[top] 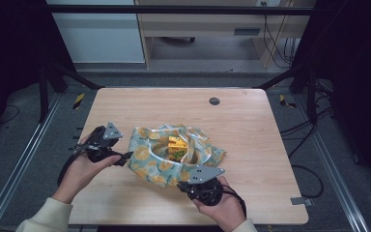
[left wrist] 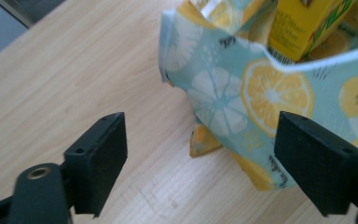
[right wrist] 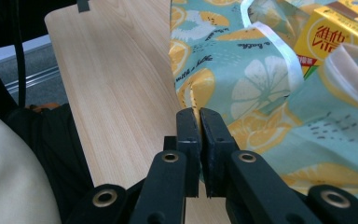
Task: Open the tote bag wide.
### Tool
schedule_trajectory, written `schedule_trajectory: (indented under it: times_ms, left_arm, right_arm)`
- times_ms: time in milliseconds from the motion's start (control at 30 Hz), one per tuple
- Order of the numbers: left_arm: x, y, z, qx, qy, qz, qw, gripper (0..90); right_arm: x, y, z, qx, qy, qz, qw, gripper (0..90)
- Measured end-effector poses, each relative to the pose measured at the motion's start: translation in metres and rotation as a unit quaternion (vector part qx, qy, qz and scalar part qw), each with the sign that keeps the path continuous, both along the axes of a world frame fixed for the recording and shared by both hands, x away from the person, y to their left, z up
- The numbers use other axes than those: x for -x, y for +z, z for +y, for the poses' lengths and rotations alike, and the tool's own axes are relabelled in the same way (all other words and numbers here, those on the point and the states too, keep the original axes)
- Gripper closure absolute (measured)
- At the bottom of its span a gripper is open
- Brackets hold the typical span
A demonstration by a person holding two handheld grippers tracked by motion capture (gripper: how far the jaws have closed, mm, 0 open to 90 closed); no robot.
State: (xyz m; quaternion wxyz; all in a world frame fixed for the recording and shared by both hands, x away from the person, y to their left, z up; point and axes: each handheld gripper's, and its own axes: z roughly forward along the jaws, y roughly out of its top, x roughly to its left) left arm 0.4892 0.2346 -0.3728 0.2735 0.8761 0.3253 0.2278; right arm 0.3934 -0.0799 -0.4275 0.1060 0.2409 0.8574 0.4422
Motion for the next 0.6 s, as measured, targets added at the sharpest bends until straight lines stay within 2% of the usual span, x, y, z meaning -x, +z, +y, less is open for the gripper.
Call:
schedule_trajectory:
  times_ms: [67, 133, 267, 433, 533, 600]
  left_arm:
    - [-0.006, 0.01, -0.01, -0.009, -0.01, -0.002, 0.9999, 19.0]
    - [-0.009, 0.013, -0.013, -0.01, -0.012, -0.003, 0.9999, 19.6]
    - [-0.024, 0.022, -0.032, -0.028, -0.026, -0.001, 0.9993, 21.3]
    - [-0.051, 0.025, -0.054, -0.048, -0.035, 0.012, 0.9982, 21.3]
    - [-0.064, 0.022, -0.064, -0.054, -0.033, 0.017, 0.9979, 21.8]
    - [-0.07, 0.018, -0.072, -0.066, -0.039, 0.029, 0.9966, 21.8]
  right_arm:
    - [-0.001, -0.003, -0.001, -0.002, -0.002, 0.003, 1.0, 86.6]
    - [-0.001, -0.004, -0.001, -0.003, -0.002, 0.006, 1.0, 86.6]
    - [-0.003, -0.009, -0.002, -0.005, -0.004, 0.011, 0.9999, 86.3]
    - [-0.007, -0.014, -0.004, -0.009, -0.008, 0.021, 0.9997, 85.8]
    - [-0.008, -0.016, -0.005, -0.009, -0.009, 0.021, 0.9997, 85.4]
    - [-0.007, -0.017, -0.005, -0.009, -0.008, 0.022, 0.9997, 85.3]
